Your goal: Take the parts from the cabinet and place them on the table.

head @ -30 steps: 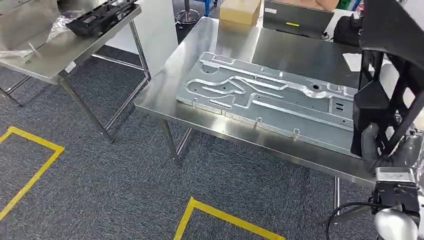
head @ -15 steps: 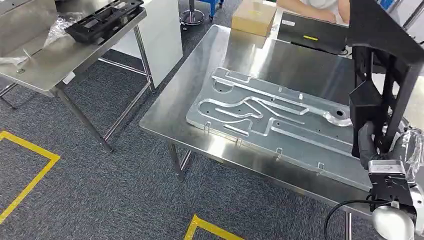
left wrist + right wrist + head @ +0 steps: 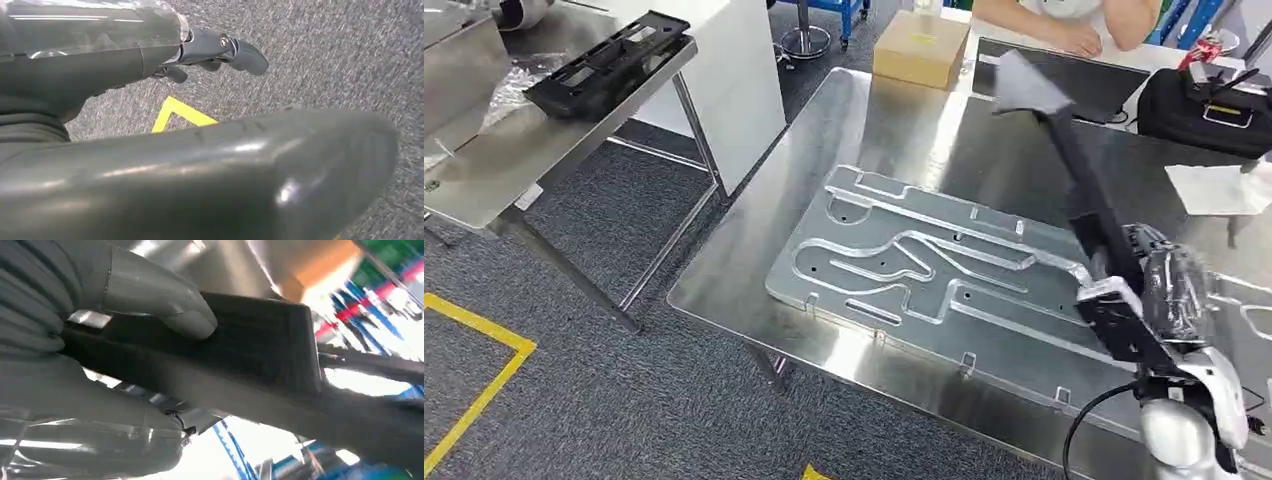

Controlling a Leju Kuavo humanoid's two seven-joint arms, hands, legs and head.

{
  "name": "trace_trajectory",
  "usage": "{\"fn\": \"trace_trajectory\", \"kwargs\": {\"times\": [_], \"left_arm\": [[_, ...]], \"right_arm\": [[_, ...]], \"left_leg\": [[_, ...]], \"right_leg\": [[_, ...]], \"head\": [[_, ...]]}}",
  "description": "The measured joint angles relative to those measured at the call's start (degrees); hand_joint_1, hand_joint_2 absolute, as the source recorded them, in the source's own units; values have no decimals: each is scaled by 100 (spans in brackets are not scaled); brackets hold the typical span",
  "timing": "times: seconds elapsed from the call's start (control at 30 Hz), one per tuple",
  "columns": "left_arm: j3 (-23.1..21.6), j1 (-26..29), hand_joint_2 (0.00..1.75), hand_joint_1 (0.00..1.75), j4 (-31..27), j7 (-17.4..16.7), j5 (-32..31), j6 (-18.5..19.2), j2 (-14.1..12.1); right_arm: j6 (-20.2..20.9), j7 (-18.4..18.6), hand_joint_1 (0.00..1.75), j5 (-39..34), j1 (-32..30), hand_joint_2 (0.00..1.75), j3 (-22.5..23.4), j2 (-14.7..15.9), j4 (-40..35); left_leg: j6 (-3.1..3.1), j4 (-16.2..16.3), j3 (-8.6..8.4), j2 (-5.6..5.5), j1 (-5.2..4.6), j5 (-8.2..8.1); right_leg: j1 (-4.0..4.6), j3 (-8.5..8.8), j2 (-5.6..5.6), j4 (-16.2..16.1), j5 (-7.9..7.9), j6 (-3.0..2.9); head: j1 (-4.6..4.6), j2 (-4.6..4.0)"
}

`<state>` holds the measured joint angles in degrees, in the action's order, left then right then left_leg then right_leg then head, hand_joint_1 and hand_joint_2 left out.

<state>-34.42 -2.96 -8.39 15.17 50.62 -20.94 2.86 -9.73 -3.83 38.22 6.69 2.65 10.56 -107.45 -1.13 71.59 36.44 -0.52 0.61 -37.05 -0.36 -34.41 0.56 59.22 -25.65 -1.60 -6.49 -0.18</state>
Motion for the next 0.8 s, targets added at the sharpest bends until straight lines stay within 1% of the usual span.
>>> {"fn": "trace_trajectory", "kwargs": {"times": [0.03, 0.07, 0.1, 0.13, 0.17, 0.2, 0.23, 0.27, 0.3, 0.33, 0.37, 0.4, 0.43, 0.47, 0.5, 0.53, 0.57, 0.6, 0.63, 0.67, 0.7, 0.73, 0.77, 0.8], "left_arm": [[0, 4, 0, 0, 0, 6, 4, 15, -2], [0, 27, 0, 0, 0, 15, 9, 39, -7], [0, 68, 0, 0, 9, 24, 9, 48, -39], [-2, 62, 0, 0, 11, 29, 11, 59, -41], [-4, 53, 0, 0, 9, 44, 11, 65, -41], [-7, 55, 0, 0, 9, 46, 20, 70, -39], [-7, 53, 0, 0, 9, 48, 28, 70, -39], [-9, 39, 0, 0, 2, 48, 31, 70, -28], [-11, 44, 0, 0, 0, 50, 37, 70, -4], [-11, 38, 0, 0, 0, 55, 42, 68, -9], [-11, 25, 0, 0, 0, 57, 44, 65, -9], [-11, 20, 0, 0, 0, 57, 46, 65, -2], [-11, 10, 0, 0, 0, 66, 50, 65, 4], [-13, 9, 0, 0, 0, 72, 61, 65, 9], [-13, 7, 0, 0, 0, 77, 68, 65, 15], [-13, 7, 0, 0, 0, 101, 120, 50, 18], [-4, 6, 0, 0, 0, 125, 177, 39, 18], [7, 3, 0, 0, 0, 140, 212, 39, 13], [15, -12, 0, 0, 0, 158, 219, 41, 7], [15, -16, 0, 0, -2, 195, 227, 74, 7], [20, -10, 175, 0, -2, 214, 245, 129, 7], [26, -15, 175, 0, -2, 227, 256, 173, 7], [26, -23, 175, 0, -2, 236, 258, 235, 7], [26, -23, 175, 0, -2, 243, 251, 312, 7]], "right_arm": [[102, 73, 175, 101, 3, 175, -24, -2, 44], [200, 124, 175, 183, 10, 175, -68, 0, 92], [259, 147, 175, 229, 10, 175, -123, 0, 178], [294, 154, 175, 244, 19, 175, -186, -2, 285], [331, 178, 175, 285, 28, 175, -226, -2, 341], [381, 182, 175, 322, 28, 175, -280, 0, 420], [412, 189, 175, 336, 60, 175, -328, 2, 495], [440, 202, 175, 348, 117, 175, -372, 9, 551], [475, 213, 175, 368, 146, 175, -416, 15, 617], [499, 209, 175, 379, 227, 175, -464, 33, 685], [523, 213, 175, 401, 317, 175, -525, 33, 796], [563, 217, 175, 410, 350, 175, -580, 31, 895], [595, 228, 175, 421, 373, 175, -647, 28, 1003], [619, 246, 175, 449, 410, 175, -706, 24, 1097], [635, 265, 175, 486, 454, 175, -759, 20, 1168], [639, 283, 175, 510, 510, 175, -800, 15, 1220], [643, 300, 175, 524, 563, 175, -831, 11, 1270], [650, 316, 175, 545, 602, 175, -864, 2, 1336], [656, 322, 175, 563, 646, 175, -901, -11, 1395], [663, 331, 175, 602, 662, 175, -932, -20, 1419], [663, 335, 0, 622, 672, 175, -955, -31, 1445], [661, 340, 0, 628, 693, 175, -969, -42, 1469], [665, 346, 0, 626, 725, 175, -980, -48, 1502], [663, 375, 0, 624, 738, 175, -984, -63, 1532]], "left_leg": [[41, -384, -53, 2, -13, 357], [94, -858, -129, 7, -40, 851], [185, -1202, -116, 17, -79, 1268], [190, -1247, -96, 20, -100, 1131], [185, -1238, -129, 19, -110, 1191], [205, -1242, -124, 15, -112, 1222], [211, -1263, -134, 11, -114, 1226], [230, -1384, -209, 23, -49, 1261], [233, -1432, -265, 24, -39, 1267], [254, -1452, -294, 43, -35, 1261], [265, -1455, -310, 52, -36, 1248], [269, -1454, -325, 53, -35, 1229], [269, -1452, -342, 51, -29, 1209], [258, -1445, -364, 45, -15, 1190], [234, -1436, -393, 36, 1, 1166], [206, -1418, -430, 28, 22, 1130], [169, -1391, -462, 25, 42, 1089], [122, -1365, -466, 23, 45, 1045], [76, -1305, -440, 12, 12, 1016], [47, -1336, -435, 10, 13, 1018], [15, -1353, -445, 13, 13, 1008], [-19, -1363, -479, 14, 37, 1006], [-70, -1360, -489, 15, 53, 982], [-89, -1260, -479, 19, 65, 907]], "right_leg": [[12, 72, -1, 0, -51, 2], [23, 144, -3, -1, -100, 5], [16, 138, -2, -12, -135, 11], [26, 152, 18, 3, -146, 41], [17, 116, 22, 9, -166, 78], [3, 127, 16, -2, -181, 107], [3, 146, 16, -25, -185, 133], [63, 154, 27, -11, -236, 165], [38, 129, 1, 86, -296, 195], [31, -16, 2, 368, -452, 220], [2, -284, -2, 871, -666, 251], [-27, -520, -10, 1286, -802, 276], [-57, -713, -20, 1589, -834, 306], [-84, -772, -28, 1618, -736, 329], [-111, -709, -33, 1408, -528, 351], [-140, -512, -43, 941, -210, 378], [-163, -275, -57, 425, 74, 402], [-177, -114, -61, 89, 85, 423], [-112, -97, -50, -9, 50, 381], [-115, -110, -39, 34, 40, 316], [-99, -105, -35, 31, 25, 283], [-87, -95, -31, 29, 20, 243], [-89, -70, -31, 0, 26, 183], [-105, -42, -50, -23, 31, 137]], "head": [[0, 0], [0, 0], [2, -2], [-2, 0], [0, 0], [0, -2], [-2, 0], [0, 0], [2, -2], [0, -2], [0, 0], [2, 0], [0, 0], [0, 0], [0, -2], [0, 0], [0, 0], [2, 0], [2, 0], [-4, 0], [-4, 0], [-4, 0], [-4, 0], [-4, 0]]}}
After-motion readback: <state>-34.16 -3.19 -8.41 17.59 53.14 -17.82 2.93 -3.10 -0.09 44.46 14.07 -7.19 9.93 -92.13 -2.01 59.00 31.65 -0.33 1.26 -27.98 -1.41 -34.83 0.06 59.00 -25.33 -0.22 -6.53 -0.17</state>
